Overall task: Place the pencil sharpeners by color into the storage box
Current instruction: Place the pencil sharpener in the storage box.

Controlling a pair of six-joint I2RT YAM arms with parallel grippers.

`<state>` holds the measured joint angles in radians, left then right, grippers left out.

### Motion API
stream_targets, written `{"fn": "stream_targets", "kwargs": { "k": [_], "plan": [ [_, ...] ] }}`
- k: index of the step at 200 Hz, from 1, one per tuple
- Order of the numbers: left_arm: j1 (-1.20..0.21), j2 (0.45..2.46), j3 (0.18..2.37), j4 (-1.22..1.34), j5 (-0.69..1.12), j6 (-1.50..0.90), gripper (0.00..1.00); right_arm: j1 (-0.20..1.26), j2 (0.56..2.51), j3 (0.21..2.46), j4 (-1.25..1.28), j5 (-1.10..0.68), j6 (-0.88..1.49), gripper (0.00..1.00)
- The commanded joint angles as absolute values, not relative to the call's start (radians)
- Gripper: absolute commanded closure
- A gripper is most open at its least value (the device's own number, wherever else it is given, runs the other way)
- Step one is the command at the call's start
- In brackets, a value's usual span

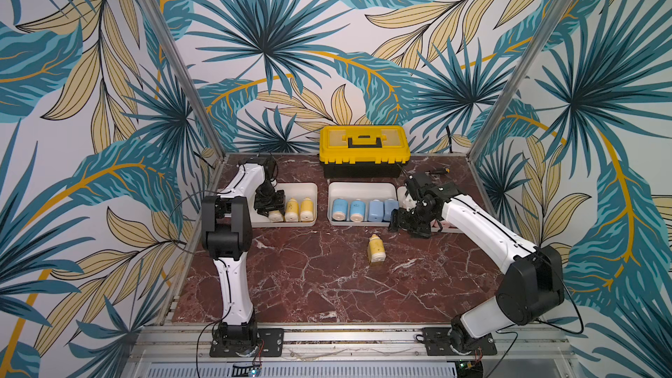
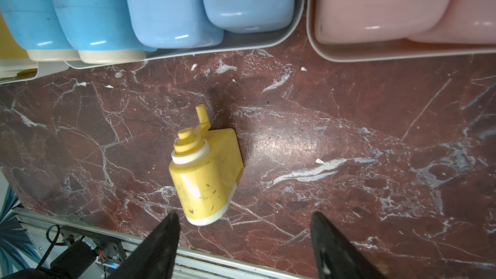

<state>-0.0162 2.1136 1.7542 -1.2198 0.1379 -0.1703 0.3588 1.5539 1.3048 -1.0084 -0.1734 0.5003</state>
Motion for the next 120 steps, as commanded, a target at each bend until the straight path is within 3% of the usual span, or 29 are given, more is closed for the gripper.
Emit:
{"fn": "stream_targets", "kwargs": {
  "k": [1, 25, 120],
  "plan": [
    [-0.017, 2.137, 1.775, -1.221, 0.141, -0.166, 0.39, 0.355, 1.539, 1.28, -1.006, -0.181, 0.503, 0.22],
    [-0.018, 2.135, 1.785, -1.221, 0.147, -0.169, 0.33, 0.356, 1.537, 1.278, -1.006, -0.181, 0.502, 0.22],
    [-0.016, 2.055, 1.854, -1.221, 0.096, -0.215, 0.32, 0.357, 1.53, 1.273, -0.997, -0.195, 0.501, 0.22]
  ]
}}
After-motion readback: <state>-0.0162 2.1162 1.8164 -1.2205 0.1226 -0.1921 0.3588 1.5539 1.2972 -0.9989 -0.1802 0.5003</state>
